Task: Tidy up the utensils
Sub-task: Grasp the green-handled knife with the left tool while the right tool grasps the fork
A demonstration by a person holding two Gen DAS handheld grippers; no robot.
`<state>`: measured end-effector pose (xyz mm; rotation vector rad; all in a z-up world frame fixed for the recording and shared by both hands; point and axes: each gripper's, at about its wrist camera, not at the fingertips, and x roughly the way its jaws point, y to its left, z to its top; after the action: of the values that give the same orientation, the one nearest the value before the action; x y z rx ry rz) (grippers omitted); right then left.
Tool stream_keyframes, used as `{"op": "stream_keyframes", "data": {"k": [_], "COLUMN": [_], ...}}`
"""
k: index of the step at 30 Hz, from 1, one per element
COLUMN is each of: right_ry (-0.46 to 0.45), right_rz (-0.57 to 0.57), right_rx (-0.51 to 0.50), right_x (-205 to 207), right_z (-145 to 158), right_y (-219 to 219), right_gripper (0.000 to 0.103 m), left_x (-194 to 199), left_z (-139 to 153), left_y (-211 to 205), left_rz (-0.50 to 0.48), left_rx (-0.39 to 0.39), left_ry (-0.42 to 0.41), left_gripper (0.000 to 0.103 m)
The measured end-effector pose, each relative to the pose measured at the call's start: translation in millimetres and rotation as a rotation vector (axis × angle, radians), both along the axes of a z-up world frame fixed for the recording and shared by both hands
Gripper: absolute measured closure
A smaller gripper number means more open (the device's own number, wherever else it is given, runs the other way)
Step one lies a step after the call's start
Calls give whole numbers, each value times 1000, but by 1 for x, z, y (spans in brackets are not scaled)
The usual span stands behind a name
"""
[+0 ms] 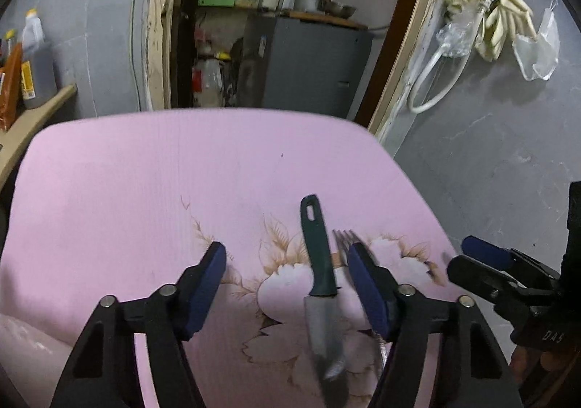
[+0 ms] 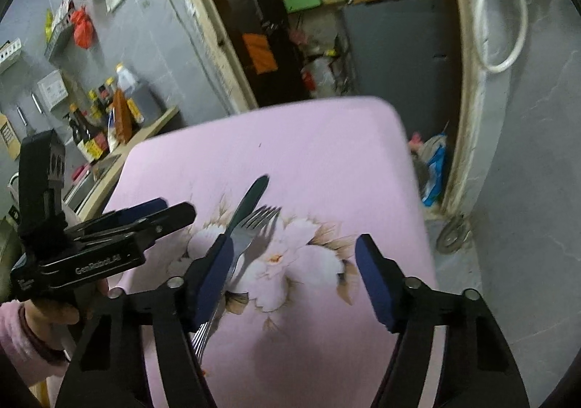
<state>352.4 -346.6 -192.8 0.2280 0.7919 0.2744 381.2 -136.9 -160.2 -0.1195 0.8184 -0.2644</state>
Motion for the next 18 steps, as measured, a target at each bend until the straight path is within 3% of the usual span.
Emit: {"op": "stream_keyframes", "data": {"k": [6,12,18], "right_ry": [58,109,121], "right_rz": [50,88,109], "right_rx": [21,53,127], "right_x": [18,35,43], "right_z": [-16,-32,-40], "right_y": [20,34,39], "right_gripper": [54,69,77], "left_x": [13,19,24], "left_z": [-14,-23,-26], "left_y": [2,8,9], "left_rz": [-10,-4,-11], "left_rx": [-16,-17,-22], "left_ry": [51,73,85], "left_gripper": [55,59,61]}}
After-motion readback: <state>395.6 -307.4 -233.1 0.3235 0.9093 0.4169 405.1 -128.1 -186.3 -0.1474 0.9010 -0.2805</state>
